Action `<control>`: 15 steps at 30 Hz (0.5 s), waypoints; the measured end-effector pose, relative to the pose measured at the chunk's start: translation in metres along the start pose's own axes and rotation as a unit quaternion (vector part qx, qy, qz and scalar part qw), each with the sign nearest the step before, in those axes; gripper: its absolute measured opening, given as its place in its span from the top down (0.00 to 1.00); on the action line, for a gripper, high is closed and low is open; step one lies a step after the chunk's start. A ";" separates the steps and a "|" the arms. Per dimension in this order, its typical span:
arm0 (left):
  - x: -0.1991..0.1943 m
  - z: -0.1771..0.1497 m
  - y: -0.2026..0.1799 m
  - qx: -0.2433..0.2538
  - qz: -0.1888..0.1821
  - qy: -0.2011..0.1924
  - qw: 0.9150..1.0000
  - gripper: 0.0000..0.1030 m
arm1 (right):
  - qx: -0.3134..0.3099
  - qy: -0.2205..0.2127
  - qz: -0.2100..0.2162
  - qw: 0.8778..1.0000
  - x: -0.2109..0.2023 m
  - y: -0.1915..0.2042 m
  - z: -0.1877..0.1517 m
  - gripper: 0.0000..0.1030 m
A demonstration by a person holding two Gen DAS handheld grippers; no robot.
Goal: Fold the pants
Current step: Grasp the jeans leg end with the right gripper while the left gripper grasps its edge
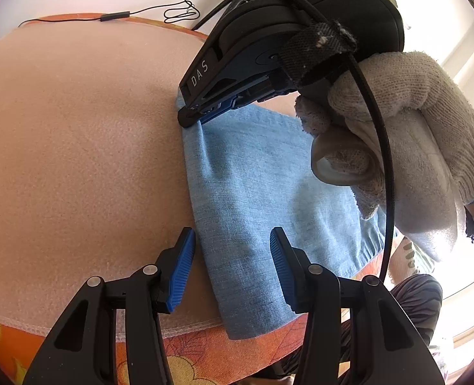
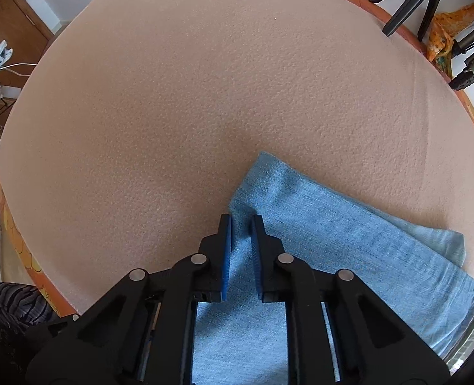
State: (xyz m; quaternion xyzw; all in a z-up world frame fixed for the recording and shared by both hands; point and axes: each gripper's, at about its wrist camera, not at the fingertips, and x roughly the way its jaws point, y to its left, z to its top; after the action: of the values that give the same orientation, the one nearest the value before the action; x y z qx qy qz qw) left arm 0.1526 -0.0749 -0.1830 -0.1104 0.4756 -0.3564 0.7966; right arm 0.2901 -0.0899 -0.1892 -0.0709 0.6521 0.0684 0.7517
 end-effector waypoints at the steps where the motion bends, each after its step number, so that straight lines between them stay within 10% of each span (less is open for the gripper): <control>1: 0.001 0.000 -0.001 -0.001 -0.001 0.001 1.000 0.55 | 0.001 -0.005 0.005 1.000 -0.003 -0.003 -0.004 0.91; 15: 0.002 0.001 0.001 -0.027 -0.045 0.006 0.999 0.57 | 0.056 -0.068 0.084 0.993 -0.063 -0.054 -0.028 0.95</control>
State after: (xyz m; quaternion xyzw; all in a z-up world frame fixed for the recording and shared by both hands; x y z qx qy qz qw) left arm 0.1546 -0.0756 -0.1848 -0.1511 0.4846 -0.3791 0.7737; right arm 0.2648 -0.1487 -0.1302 0.0309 0.6061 0.0994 0.7885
